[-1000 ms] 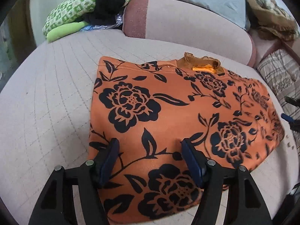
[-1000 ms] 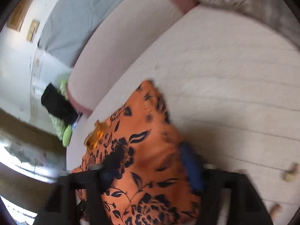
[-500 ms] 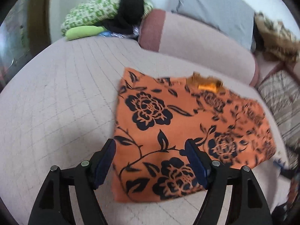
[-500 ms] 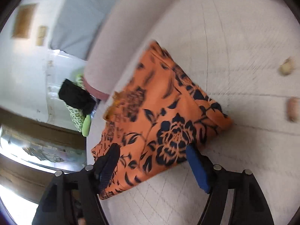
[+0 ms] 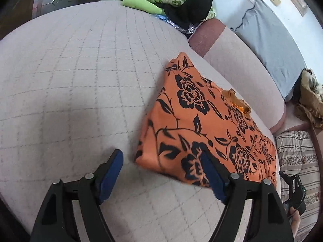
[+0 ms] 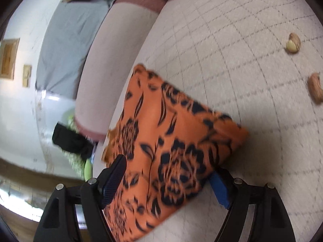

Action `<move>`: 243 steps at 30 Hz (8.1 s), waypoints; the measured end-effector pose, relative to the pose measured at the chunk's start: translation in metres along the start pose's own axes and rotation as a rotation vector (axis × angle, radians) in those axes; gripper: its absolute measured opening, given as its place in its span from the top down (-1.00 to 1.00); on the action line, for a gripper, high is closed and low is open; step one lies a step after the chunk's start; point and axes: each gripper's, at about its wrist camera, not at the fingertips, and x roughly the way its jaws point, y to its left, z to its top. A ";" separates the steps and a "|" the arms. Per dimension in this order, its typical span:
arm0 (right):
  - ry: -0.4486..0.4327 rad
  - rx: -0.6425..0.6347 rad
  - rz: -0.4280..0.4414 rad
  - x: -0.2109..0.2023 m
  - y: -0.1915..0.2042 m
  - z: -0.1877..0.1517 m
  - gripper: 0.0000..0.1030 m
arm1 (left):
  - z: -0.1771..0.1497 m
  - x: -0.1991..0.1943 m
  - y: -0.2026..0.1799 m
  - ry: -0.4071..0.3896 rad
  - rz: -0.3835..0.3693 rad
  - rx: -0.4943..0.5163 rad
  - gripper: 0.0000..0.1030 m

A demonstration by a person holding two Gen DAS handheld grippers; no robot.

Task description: Fold small clothes

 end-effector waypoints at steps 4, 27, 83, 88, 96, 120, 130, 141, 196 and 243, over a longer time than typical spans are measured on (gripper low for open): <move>-0.007 -0.036 -0.045 0.009 0.011 0.009 -0.59 | 0.010 0.017 -0.011 -0.035 0.033 0.008 -0.61; 0.251 -0.271 -0.112 -0.037 -0.004 -0.038 0.12 | 0.022 -0.002 0.024 0.079 -0.005 0.052 0.32; 0.306 -0.660 0.044 -0.027 0.116 -0.013 -0.70 | 0.041 0.043 -0.054 0.028 0.176 0.432 -0.54; 0.330 -0.585 -0.056 -0.009 0.091 -0.008 -0.64 | 0.063 0.027 -0.039 -0.001 0.146 0.358 -0.58; 0.346 -0.626 -0.060 -0.011 0.091 -0.018 -0.65 | 0.124 0.088 -0.059 0.043 0.307 0.452 -0.54; 0.329 -0.301 0.039 0.066 0.058 0.087 -0.52 | 0.003 0.043 -0.124 0.079 0.077 0.613 -0.58; 0.271 -0.344 0.114 -0.042 0.051 0.038 -0.58 | 0.003 0.033 -0.128 0.021 0.090 0.587 -0.67; 0.153 -0.029 0.104 -0.076 -0.039 -0.044 -0.62 | -0.020 0.025 -0.150 0.035 0.051 0.614 -0.67; 0.354 -0.468 -0.155 0.014 0.044 0.024 -0.12 | -0.042 0.047 -0.158 0.070 0.109 0.721 -0.89; 0.166 -0.083 0.036 -0.055 -0.012 -0.025 -0.58 | -0.038 0.048 -0.177 0.080 0.139 0.637 -0.89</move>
